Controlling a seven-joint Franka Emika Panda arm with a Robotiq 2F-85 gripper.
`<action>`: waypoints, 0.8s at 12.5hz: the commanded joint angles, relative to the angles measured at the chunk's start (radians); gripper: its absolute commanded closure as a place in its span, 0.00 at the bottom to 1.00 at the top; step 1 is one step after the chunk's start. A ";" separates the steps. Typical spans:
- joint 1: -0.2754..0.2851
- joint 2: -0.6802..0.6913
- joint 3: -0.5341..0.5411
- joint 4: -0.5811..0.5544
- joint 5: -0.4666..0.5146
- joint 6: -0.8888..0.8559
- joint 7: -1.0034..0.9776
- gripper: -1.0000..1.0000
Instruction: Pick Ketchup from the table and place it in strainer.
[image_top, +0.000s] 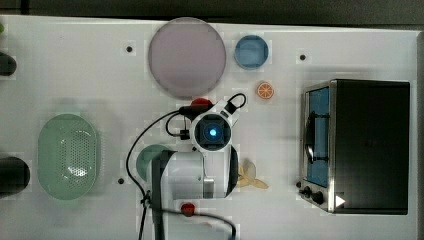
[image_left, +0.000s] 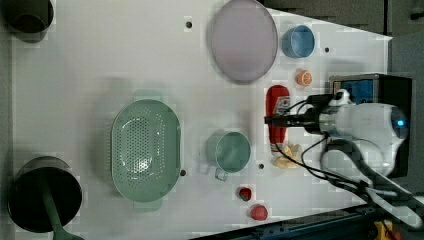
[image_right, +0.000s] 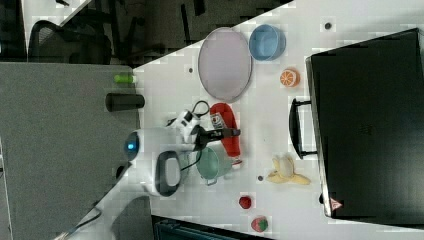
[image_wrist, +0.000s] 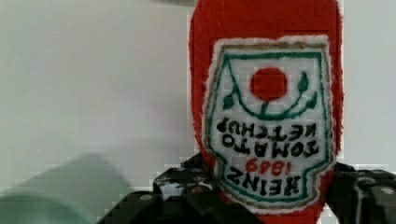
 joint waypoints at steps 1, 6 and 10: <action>0.021 -0.163 0.054 0.080 0.008 -0.131 0.128 0.37; 0.057 -0.260 0.207 0.193 0.008 -0.424 0.361 0.37; 0.088 -0.228 0.366 0.231 0.009 -0.423 0.628 0.37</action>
